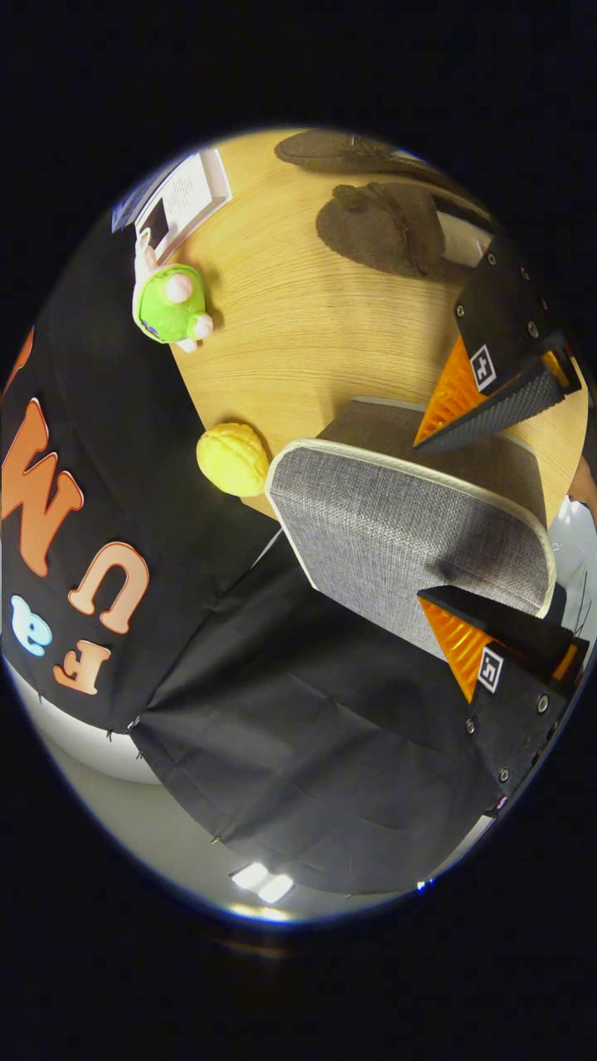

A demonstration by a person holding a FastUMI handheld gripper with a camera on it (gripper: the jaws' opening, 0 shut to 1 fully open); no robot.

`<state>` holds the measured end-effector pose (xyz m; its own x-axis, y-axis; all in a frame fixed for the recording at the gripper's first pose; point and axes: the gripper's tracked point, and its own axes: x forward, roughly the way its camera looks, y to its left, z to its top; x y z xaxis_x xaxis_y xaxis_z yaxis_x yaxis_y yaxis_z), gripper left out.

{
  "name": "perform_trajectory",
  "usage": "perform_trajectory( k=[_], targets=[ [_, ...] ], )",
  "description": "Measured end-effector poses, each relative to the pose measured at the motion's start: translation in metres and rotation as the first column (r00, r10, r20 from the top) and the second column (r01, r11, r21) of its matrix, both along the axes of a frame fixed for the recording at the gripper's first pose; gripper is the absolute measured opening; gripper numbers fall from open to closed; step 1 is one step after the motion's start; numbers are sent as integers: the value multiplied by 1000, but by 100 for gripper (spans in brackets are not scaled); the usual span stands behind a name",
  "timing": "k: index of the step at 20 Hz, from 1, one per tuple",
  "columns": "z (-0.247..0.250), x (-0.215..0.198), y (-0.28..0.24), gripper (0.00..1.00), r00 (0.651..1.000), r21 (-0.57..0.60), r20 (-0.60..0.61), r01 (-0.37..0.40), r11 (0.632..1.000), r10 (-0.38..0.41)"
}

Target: Open the storage box then place both shoes into the box .Put the left shoe in first, then the right shoe, with the right side of both shoes facing outward in a uniform manner.

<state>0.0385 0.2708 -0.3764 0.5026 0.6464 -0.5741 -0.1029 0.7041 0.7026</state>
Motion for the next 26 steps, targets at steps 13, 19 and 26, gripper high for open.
perform_trajectory(
  k=[13, 19, 26],
  targets=[
    [5, 14, -5, 64, 996, 104, -5, 91, 990, -91],
    [28, 28, -20, 23, 990, 118, 2, 140, 983, -141],
    [61, 33, -4, 6, 985, 138, 43, 159, 978, -166]
  ],
)
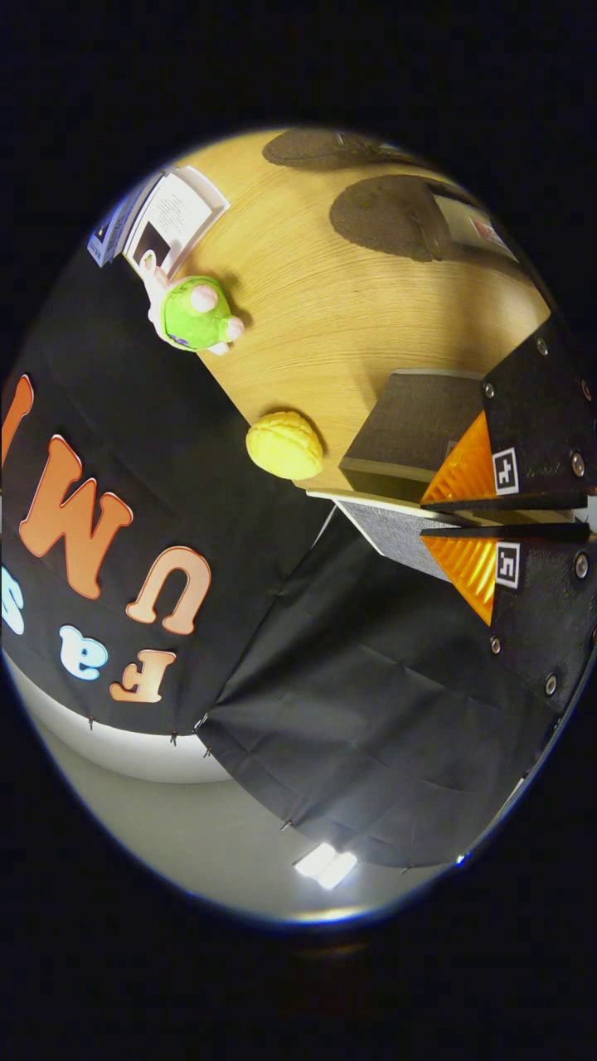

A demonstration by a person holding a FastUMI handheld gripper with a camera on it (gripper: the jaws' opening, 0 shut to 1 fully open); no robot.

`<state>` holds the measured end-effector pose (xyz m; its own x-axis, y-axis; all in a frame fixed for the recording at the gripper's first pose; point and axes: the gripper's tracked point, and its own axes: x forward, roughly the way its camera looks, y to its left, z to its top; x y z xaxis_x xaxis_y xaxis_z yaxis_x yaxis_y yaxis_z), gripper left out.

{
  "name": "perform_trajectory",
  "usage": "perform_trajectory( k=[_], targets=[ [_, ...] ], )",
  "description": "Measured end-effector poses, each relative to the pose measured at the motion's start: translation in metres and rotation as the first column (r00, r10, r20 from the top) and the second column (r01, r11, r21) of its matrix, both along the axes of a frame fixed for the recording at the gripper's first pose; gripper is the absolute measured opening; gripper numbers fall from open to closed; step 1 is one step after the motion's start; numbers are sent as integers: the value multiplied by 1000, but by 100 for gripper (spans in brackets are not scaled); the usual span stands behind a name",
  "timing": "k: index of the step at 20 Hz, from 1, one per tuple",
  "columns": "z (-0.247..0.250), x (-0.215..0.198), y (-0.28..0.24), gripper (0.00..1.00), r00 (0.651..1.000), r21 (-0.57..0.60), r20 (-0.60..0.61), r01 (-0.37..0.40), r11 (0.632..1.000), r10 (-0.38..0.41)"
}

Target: Open the storage box then place both shoes into the box .Put the left shoe in first, then the right shoe, with the right side of both shoes facing outward in a uniform manner.

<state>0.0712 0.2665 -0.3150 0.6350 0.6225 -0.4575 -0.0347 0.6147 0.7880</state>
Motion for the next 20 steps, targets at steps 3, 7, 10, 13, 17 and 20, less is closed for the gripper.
perform_trajectory(
  k=[3, 7, 10, 13, 17, 20],
  targets=[
    [34, 8, 15, 7, 999, 30, 44, 1, 1000, -3],
    [76, 12, 44, 9, 995, 81, 101, -14, 997, 5],
    [84, 8, 73, 10, 992, 76, 124, -48, 996, 38],
    [88, 3, 103, 10, 991, 110, 119, -75, 991, 61],
    [102, 8, 138, 9, 990, 152, 133, -74, 986, 54],
    [101, 2, 174, 11, 987, 152, 129, -117, 982, 97]
  ],
)
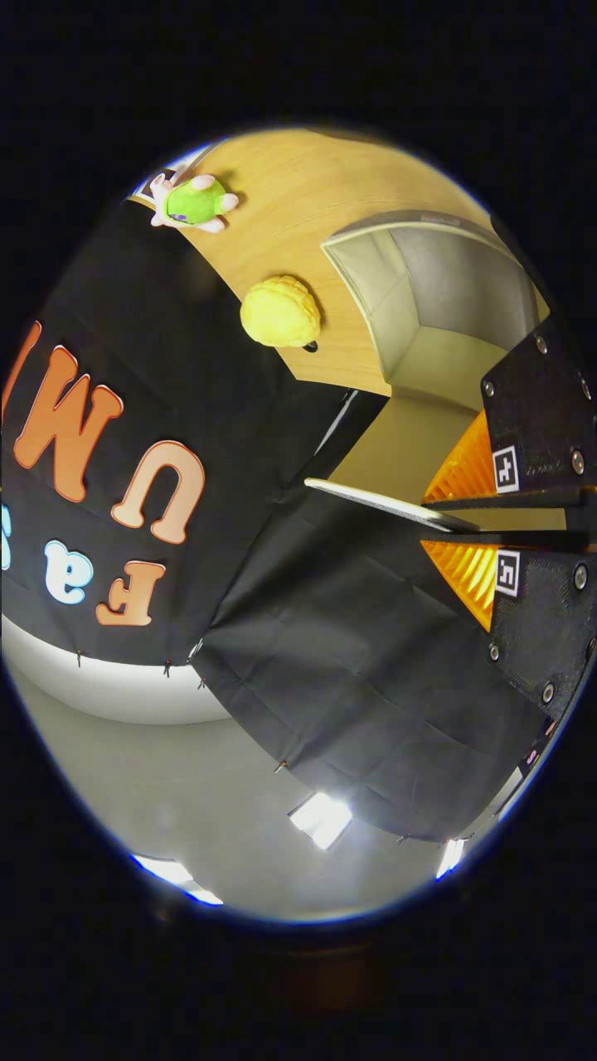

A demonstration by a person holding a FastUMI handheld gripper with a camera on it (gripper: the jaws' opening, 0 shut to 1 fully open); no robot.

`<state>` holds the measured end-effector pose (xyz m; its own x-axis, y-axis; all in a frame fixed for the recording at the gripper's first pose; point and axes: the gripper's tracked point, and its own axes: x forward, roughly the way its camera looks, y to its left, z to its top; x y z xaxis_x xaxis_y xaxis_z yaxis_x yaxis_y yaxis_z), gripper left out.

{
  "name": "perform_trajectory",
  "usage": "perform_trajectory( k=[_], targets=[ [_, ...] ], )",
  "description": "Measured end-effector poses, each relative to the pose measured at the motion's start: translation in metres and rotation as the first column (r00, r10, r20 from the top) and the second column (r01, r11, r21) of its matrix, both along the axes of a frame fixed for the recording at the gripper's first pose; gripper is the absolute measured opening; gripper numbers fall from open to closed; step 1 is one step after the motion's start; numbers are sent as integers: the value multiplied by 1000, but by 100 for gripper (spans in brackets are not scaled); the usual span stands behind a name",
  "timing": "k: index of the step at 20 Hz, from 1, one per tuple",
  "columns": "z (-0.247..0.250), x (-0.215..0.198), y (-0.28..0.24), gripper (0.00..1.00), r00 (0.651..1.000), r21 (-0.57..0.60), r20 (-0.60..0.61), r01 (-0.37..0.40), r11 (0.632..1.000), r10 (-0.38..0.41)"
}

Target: Open the storage box then place both shoes into the box .Put the left shoe in first, then the right shoe, with the right side of both shoes facing outward in a uniform manner.

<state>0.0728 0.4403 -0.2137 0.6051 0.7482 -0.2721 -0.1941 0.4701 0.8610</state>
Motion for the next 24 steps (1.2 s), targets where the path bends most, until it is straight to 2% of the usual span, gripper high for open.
perform_trajectory(
  k=[2, 4, 7, 10, 13, 15, 18, 21, 24],
  targets=[
    [-4, -11, 24, 13, 999, 3, -4, -53, 999, 53],
    [-17, -20, 37, 22, 996, -21, -24, -89, 996, 88],
    [-28, -36, 54, 49, 986, -56, -25, -164, 985, 163],
    [-46, -42, 46, 66, 981, -165, -2, -190, 968, 193],
    [-47, -29, 28, 81, 985, -232, 58, -142, 962, 160],
    [-46, -19, 13, 86, 988, -291, 87, -101, 951, 131],
    [-53, -28, -28, 92, 986, -385, 133, -42, 922, 100],
    [-47, -33, -70, 96, 981, -472, 181, 22, 881, 73],
    [-45, -33, -118, 96, 975, -568, 219, 86, 819, 49]
  ],
)
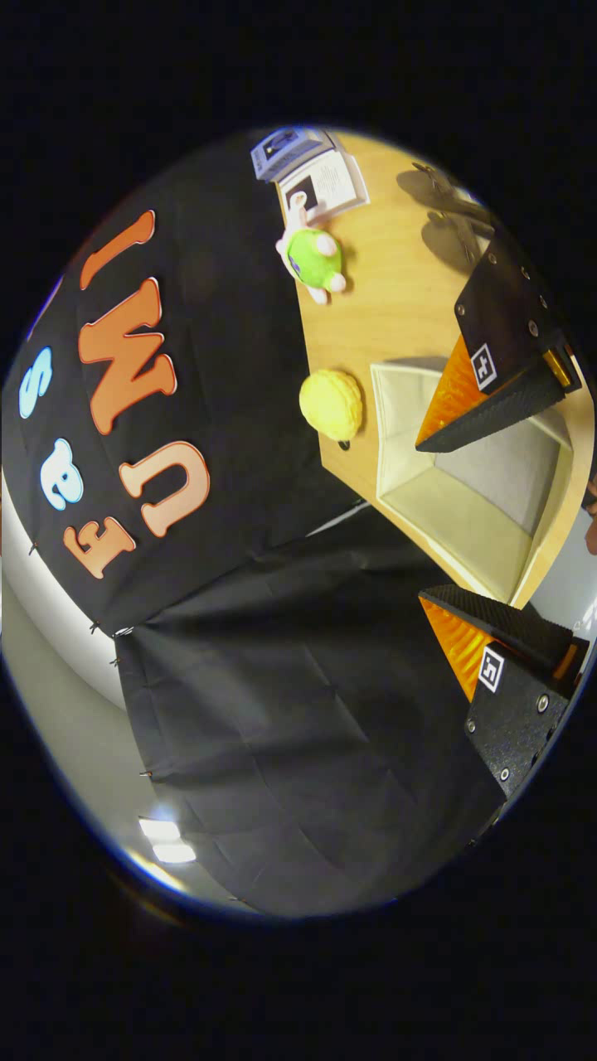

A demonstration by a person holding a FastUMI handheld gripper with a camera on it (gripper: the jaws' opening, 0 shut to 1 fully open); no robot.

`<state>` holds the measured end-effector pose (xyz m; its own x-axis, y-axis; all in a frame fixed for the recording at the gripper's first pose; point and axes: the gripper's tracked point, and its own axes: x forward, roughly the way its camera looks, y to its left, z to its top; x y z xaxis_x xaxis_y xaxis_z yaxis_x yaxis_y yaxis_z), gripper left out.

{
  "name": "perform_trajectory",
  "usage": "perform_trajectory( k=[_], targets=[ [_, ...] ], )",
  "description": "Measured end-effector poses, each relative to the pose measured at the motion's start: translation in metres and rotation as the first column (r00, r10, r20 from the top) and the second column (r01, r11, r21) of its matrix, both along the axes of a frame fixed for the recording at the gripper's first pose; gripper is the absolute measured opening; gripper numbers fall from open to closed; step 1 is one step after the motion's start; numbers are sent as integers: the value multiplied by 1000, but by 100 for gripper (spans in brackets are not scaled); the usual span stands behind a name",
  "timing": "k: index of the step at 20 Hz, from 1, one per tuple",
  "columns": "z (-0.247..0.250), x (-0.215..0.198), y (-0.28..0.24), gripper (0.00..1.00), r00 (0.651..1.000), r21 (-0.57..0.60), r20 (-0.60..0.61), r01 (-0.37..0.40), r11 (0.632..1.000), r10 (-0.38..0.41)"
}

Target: Open the storage box then place both shoes into the box .Put the left shoe in first, then the right shoe, with the right side of both shoes facing outward in a uniform manner.

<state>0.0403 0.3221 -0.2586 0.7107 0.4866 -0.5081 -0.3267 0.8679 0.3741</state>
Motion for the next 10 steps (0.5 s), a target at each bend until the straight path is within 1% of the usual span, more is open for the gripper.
perform_trajectory(
  k=[4, 9, 10],
  targets=[
    [-2, -4, -71, 96, 996, -137, 43, 82, 987, -76],
    [-16, -16, -140, 96, 989, -218, 39, 146, 965, -140],
    [-25, -27, -155, 96, 986, -244, 33, 167, 955, -164]
  ],
)
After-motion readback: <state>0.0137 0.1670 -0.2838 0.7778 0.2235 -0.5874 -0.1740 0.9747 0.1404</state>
